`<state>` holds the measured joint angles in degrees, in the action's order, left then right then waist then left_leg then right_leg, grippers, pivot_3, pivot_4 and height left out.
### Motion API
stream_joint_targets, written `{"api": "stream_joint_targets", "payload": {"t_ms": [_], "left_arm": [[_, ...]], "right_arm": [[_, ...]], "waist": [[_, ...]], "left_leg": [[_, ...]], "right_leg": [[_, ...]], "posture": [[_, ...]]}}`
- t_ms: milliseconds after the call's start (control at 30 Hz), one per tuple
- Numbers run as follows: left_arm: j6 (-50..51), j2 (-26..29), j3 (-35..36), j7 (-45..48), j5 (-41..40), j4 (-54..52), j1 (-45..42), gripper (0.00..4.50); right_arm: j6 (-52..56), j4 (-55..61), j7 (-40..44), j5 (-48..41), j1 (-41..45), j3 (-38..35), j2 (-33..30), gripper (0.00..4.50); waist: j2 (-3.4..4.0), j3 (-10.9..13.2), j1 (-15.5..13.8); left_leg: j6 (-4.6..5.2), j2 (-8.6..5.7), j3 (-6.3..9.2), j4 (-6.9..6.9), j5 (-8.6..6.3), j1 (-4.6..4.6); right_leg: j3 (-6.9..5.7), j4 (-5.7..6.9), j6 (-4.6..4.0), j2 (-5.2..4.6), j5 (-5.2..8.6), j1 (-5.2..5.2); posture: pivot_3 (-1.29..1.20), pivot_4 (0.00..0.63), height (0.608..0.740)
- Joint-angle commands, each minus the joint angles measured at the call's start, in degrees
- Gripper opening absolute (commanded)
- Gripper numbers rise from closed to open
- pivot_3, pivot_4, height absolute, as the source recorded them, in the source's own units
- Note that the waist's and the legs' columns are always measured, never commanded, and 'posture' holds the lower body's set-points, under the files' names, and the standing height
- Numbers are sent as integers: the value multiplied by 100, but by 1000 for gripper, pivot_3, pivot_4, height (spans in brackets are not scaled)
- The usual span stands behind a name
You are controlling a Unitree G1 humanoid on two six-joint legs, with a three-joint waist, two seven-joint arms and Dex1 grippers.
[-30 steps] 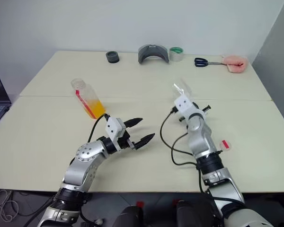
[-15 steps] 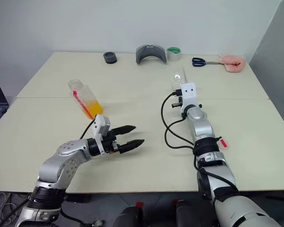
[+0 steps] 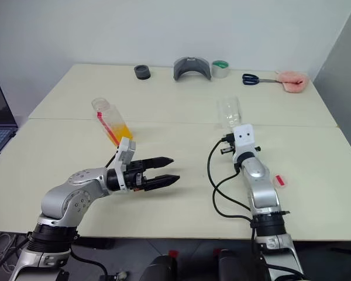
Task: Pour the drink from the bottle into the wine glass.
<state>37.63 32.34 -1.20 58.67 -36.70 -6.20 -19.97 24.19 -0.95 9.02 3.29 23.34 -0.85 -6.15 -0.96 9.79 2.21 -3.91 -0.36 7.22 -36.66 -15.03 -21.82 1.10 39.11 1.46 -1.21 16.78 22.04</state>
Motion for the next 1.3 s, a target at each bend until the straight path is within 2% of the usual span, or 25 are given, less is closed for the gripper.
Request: {"api": "stream_joint_targets", "payload": {"t_ms": [33, 400, 533, 800, 967, 1300], "left_arm": [[47, 91, -8, 55, -6, -215, -62, 4500], [84, 247, -89, 146, -1, -452, 39, 4500], [101, 221, -66, 94, -23, -506, 69, 4500], [-422, 74, 80, -458, 400, -617, 226, 4500], [-853, -232, 488, -1283, 677, -546, 119, 4500], [-574, -24, 1201, -2013, 523, -1398, 564, 4500]], "right_arm": [[528, 182, 12, -38, -599, 56, -45, 187], [1063, 1476, 294, -261, -1999, 236, -250, 186], [880, 1668, 333, -344, -2128, 301, -280, 186], [-187, 1007, 465, -525, -764, 346, -163, 185], [-904, -22, 812, -538, 304, 645, 47, 184], [-2197, -2673, 1142, -337, 1744, 956, 394, 184]], "waist": [[-1, -1, -17], [-17, -52, -37], [-21, -56, -33], [-4, -40, 70], [14, -17, 94], [15, -16, 76]], "left_leg": [[0, 0, 2, 1, 0, 0], [1, 0, 5, 11, -1, 10], [2, 2, -12, 56, -1, 92], [1, 17, -17, 67, -1, 100], [1, 16, -20, 67, 0, 89], [-1, 2, -17, 69, 0, 58]], "right_leg": [[-1, -2, 0, 0, 0, -2], [-5, -13, 1, -1, 2, -13], [9, -27, 19, -2, 23, -75], [14, -13, -2, 8, 36, -64], [17, -11, -17, 9, 27, -49], [12, -13, -19, -7, 25, -27]], "posture": [[0, 150, 740], [0, 150, 740], [0, 150, 740], [0, 150, 740], [0, 150, 740], [0, 150, 740]]}}
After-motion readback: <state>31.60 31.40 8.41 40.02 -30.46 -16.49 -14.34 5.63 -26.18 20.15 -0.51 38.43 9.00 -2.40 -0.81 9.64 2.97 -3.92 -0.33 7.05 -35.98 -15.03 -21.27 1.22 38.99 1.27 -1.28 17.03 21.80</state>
